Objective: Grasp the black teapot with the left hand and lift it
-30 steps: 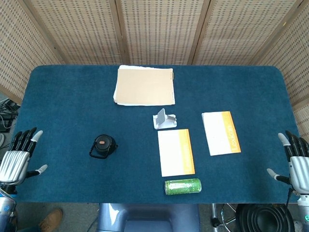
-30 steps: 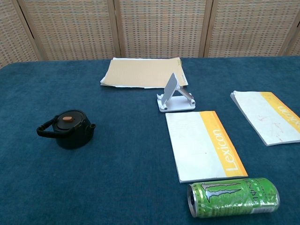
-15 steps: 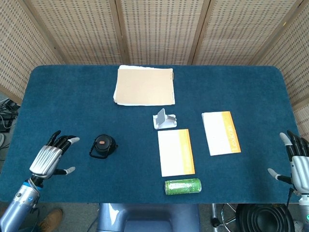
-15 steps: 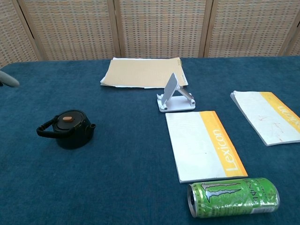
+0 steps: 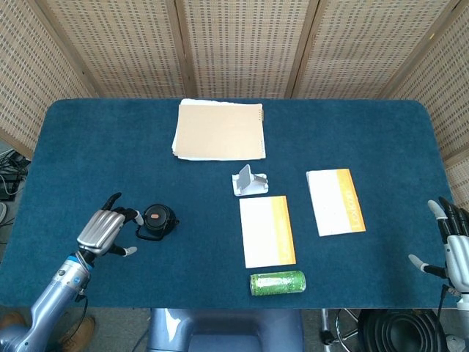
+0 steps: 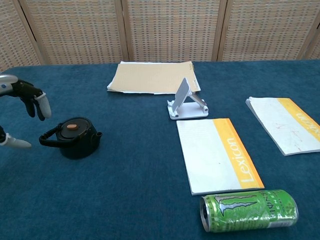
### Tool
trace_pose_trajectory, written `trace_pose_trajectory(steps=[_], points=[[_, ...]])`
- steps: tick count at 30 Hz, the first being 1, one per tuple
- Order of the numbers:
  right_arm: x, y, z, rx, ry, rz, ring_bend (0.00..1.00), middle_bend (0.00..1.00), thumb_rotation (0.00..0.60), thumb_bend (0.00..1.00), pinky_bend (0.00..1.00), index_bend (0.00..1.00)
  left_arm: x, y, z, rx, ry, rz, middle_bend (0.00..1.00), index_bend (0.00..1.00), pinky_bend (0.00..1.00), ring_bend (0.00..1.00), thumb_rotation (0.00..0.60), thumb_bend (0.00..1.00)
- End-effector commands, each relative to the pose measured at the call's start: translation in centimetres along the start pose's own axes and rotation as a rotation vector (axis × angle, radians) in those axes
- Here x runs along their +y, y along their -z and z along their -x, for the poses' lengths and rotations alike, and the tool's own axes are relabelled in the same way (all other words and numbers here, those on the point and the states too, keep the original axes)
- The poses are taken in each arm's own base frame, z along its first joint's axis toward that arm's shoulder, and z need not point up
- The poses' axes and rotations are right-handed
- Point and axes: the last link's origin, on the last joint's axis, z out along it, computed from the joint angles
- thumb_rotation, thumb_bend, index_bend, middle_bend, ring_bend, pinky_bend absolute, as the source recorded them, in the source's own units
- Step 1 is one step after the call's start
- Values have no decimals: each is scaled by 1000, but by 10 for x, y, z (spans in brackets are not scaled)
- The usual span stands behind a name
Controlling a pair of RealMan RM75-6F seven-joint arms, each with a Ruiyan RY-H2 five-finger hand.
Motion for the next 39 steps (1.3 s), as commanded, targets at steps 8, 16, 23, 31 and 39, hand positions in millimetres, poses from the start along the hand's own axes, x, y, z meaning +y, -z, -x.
trace_pose_trajectory(steps=[8,16,23,31,39], points=[[1,-1,0,-5,-3,5,0,0,600,0,0,0,13,-16,10,-20,31,19,428,428,0,381,600,0],[2,-1,0,-7,-7,8,0,0,600,0,0,0,17,-18,17,-61,16,19,428,431,0,381,600,0],[2,-2,0,-9,-7,10,0,0,600,0,0,0,21,-18,20,-81,23,27,437,448,0,381,600,0],[2,-2,1,-11,-6,9,0,0,600,0,0,0,21,-20,23,-91,8,23,444,464,0,381,600,0],[2,-2,2,-15,-4,10,0,0,600,0,0,0,23,-19,28,-113,0,21,444,465,0,381,600,0]])
